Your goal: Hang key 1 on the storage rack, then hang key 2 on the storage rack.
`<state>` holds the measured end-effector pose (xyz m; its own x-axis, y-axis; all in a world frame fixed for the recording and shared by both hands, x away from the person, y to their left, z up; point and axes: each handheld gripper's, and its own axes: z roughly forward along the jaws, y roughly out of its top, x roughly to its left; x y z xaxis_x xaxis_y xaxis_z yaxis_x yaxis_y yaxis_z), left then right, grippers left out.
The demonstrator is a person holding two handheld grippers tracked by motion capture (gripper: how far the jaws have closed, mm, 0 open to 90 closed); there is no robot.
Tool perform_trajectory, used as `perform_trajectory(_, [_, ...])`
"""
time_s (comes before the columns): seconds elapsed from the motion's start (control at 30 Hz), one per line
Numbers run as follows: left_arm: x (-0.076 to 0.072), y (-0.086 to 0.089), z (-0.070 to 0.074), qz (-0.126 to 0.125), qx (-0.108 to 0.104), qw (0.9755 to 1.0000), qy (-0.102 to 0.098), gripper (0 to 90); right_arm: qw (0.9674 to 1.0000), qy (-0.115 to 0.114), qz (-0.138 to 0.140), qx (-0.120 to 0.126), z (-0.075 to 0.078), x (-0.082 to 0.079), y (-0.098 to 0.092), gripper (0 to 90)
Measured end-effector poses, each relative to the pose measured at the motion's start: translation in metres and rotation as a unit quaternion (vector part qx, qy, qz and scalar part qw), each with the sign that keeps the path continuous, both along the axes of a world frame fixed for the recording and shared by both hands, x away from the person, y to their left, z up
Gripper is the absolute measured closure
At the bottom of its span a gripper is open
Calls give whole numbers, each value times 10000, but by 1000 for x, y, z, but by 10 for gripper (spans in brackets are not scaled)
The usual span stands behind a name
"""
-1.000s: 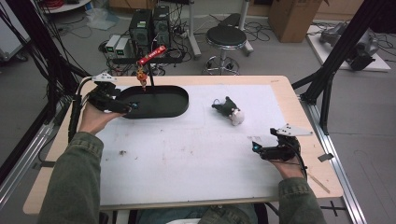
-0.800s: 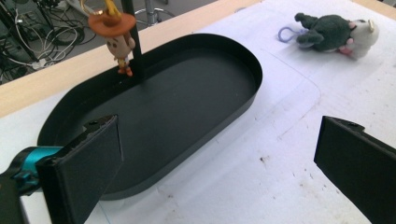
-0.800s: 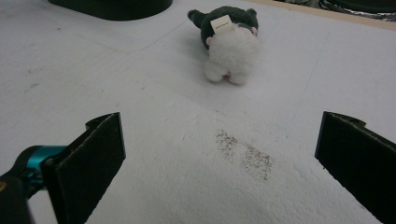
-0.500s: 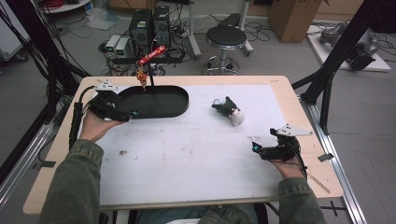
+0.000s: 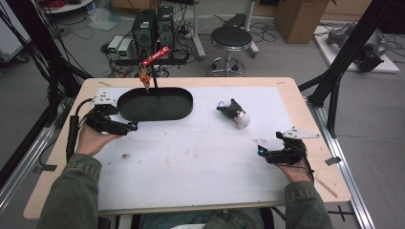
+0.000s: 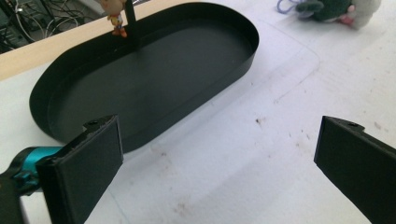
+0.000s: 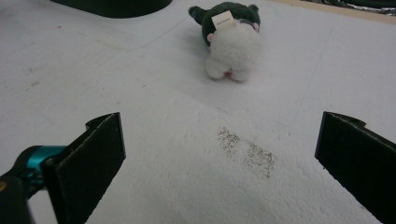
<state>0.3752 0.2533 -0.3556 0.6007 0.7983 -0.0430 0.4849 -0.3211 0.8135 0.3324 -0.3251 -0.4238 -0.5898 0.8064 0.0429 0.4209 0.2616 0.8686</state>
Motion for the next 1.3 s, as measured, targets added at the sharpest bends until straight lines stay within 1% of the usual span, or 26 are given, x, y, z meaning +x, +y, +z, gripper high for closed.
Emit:
perform_trajectory(0.07, [-5, 2, -3, -18, -2, 10000, -32, 17, 10000, 71, -24, 12, 0, 1, 0, 6])
perform_trajectory(0.1, [-5, 2, -3, -18, -2, 10000, -32, 17, 10000, 71, -24, 12, 0, 1, 0, 6])
perform_trajectory(0.13, [-11, 2, -6, 15, 27, 9999, -124, 17, 9999, 98, -40, 33, 1, 2, 0, 6])
perform_trajectory(0.23, [-17, 4, -10, 10, 8, 9999, -153, 17, 9999, 100, -55, 54, 4, 2, 3, 6])
perform_trajectory(0.27, [-22, 4, -14, -29, -37, 9998, -209, 17, 10000, 66, -44, 58, 5, 3, 5, 6])
perform_trajectory(0.3, [-22, 4, -14, -29, -37, 9998, -209, 17, 10000, 66, -44, 58, 5, 3, 5, 6])
perform_trajectory(0.33, [-27, 4, -18, -69, -89, 9998, -188, 17, 10000, 76, -23, 27, 6, 4, 8, 6])
perform_trajectory(0.37, [-29, 5, -20, -105, -56, 9998, -161, 17, 10000, 95, -21, 19, 7, 4, 9, 6])
perform_trajectory(0.43, [-31, 5, -22, -117, -82, 9998, -164, 17, 9999, 120, -23, 0, 8, 5, 12, 6])
perform_trajectory(0.47, [-35, 6, -27, -132, -85, 9998, -130, 17, 9999, 118, -28, -5, 9, 6, 12, 6])
perform_trajectory(0.5, [-35, 6, -27, -132, -85, 9998, -130, 17, 9999, 118, -28, -5, 9, 6, 12, 6])
perform_trajectory(0.53, [-38, 8, -32, -111, -107, 9998, -105, 17, 9999, 110, -29, -31, 10, 9, 13, 6])
perform_trajectory(0.6, [-39, 9, -34, -117, -71, 9999, -76, 17, 9999, 135, -31, -65, 10, 11, 15, 6])
perform_trajectory(0.67, [-43, 11, -40, -85, -94, 9999, -43, 17, 9998, 139, -49, -153, 12, 16, 16, 6])
perform_trajectory(0.77, [-47, 13, -45, -35, -94, 9999, -19, 17, 9998, 159, -51, -116, 15, 23, 15, 6])
perform_trajectory(0.8, [-48, 14, -45, -59, -24, 10000, 34, 17, 9997, 212, -73, -79, 16, 26, 15, 6])
perform_trajectory(0.83, [-48, 14, -45, -59, -24, 10000, 34, 17, 9997, 212, -73, -79, 16, 26, 15, 6])
perform_trajectory(0.87, [-48, 14, -45, -74, 28, 10000, 34, 17, 9997, 196, -63, -92, 17, 28, 15, 6])
perform_trajectory(0.93, [-50, 13, -44, -94, 28, 10000, 15, 17, 9995, 292, -82, 21, 19, 35, 13, 6])
perform_trajectory(1.0, [-51, 11, -45, -111, 76, 9999, 4, 17, 9995, 300, -106, 59, 20, 38, 12, 6])
perform_trajectory(1.07, [-52, 10, -45, -162, 119, 9998, 20, 17, 9991, 389, -125, 111, 22, 41, 12, 6])
perform_trajectory(1.13, [-53, 9, -45, -179, 140, 9997, 3, 17, 9990, 417, -127, 10, 24, 45, 14, 6])
perform_trajectory(1.17, [-53, 9, -45, -179, 140, 9997, 3, 17, 9990, 417, -127, 10, 24, 45, 14, 6])
perform_trajectory(1.2, [-55, 9, -46, -189, 142, 9997, -41, 17, 9988, 480, -129, -46, 28, 49, 17, 6])
perform_trajectory(1.27, [-57, 11, -48, -188, 145, 9997, -28, 17, 9989, 468, -87, -46, 31, 53, 20, 6])
perform_trajectory(1.3, [-57, 11, -48, -188, 145, 9997, -28, 17, 9986, 509, -79, -93, 33, 56, 22, 6])
